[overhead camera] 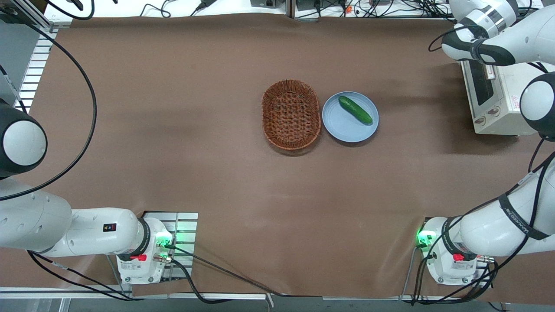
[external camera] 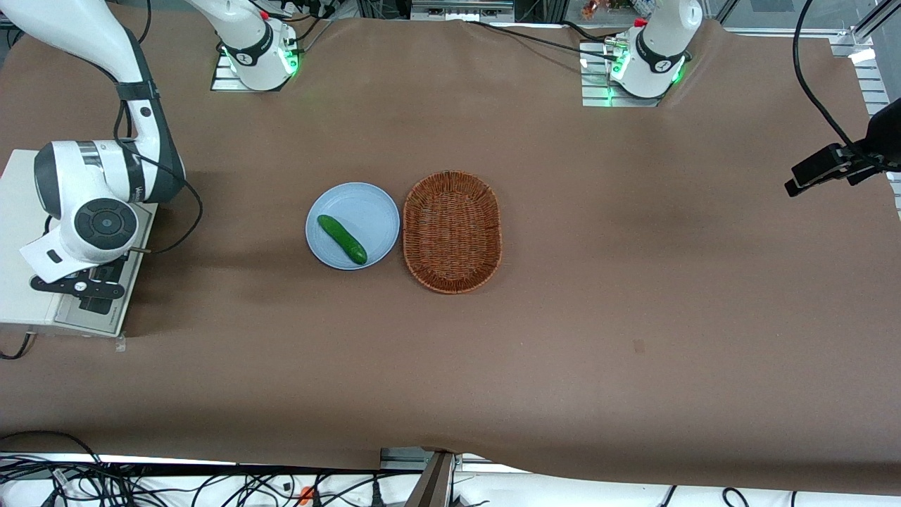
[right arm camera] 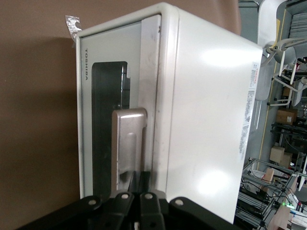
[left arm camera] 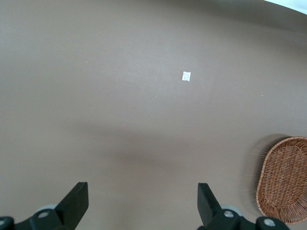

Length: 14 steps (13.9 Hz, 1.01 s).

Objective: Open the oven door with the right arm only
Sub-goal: 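Pull the oven door handle down and outward with the right gripper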

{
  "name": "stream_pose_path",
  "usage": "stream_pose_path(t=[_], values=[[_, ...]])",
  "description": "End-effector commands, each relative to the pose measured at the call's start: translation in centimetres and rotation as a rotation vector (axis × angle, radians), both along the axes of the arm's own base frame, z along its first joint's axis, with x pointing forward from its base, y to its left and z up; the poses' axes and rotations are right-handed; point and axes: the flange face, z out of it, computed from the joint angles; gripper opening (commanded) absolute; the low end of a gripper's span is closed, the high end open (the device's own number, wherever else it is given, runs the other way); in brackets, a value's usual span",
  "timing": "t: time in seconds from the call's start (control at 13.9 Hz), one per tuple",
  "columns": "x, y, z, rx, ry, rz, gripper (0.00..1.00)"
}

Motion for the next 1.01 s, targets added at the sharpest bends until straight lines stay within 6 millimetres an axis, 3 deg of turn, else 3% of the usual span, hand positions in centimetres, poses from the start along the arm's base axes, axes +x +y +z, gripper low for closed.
stream_pose_path(t=[0.0, 0.14, 0.29, 0.94], values=[[-0.4, 0.0, -0.7, -0.011, -0.029, -0.008, 0.00], [-0.4, 0.1, -0.8, -0.002, -0.038, -0.011, 0.00], [-0.7, 0.5, -2.2, 0.018, -0.058, -0.007, 0.00], [-0.6, 4.8, -5.2, 0.117, -0.115, -0.039, 0.00]])
